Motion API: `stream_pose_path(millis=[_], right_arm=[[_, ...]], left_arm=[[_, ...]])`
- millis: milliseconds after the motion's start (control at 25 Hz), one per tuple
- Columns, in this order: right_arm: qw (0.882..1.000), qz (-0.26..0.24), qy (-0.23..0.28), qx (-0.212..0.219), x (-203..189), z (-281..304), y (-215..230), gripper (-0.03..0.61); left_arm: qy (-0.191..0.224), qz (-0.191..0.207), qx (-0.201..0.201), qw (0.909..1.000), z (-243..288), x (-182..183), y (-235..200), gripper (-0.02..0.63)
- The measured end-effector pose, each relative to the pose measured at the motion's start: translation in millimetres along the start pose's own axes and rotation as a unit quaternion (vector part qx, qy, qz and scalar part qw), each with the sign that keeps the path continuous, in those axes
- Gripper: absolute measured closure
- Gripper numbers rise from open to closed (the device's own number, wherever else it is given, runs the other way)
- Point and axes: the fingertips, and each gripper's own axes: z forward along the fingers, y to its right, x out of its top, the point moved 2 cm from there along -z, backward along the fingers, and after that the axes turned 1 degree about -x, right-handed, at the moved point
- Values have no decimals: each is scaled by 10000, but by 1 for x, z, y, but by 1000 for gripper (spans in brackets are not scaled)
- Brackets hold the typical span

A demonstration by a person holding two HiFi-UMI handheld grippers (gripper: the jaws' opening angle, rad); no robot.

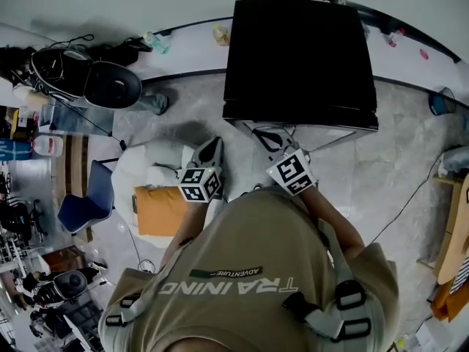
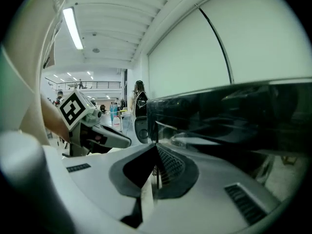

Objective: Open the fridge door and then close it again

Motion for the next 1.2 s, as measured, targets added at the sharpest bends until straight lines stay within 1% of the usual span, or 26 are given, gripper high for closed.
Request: stream_pose_path(millis=[240, 400, 520, 600, 760, 880, 960, 1080, 1200], right_arm=[[9959, 146, 130, -886, 12, -27, -5, 583], [9912, 211, 130, -1299, 12, -45, -21, 583], [9865, 278, 133, -1608, 7, -68, -32, 583], [9841, 329, 84, -1741, 0, -87, -37, 583], [9819, 269, -94, -1871, -12, -110, -33, 583], [9822, 242, -3, -1861, -9, -121, -28, 583], [9831, 184, 121, -1819, -2, -128, -22, 583], [9846, 152, 312, -1714, 5, -144, -14, 583], [9863, 96, 467, -1580, 10, -168, -9, 583]], left_arm=[[-5, 220, -483, 9986, -19, -3, 0, 612], [-23, 307, -799, 9963, -29, -13, 0, 613], [-12, 381, -1038, 9939, -34, -20, 12, 612], [2, 368, -1139, 9928, -34, -23, 24, 613], [148, 297, -1212, 9921, -33, -18, 45, 612], [225, -129, -1361, 9904, -35, -12, 59, 612], [298, -246, -1361, 9899, -35, -7, 68, 614], [372, -168, -1206, 9919, -34, 1, 83, 612], [450, -1, -1004, 9939, -39, 7, 104, 613]])
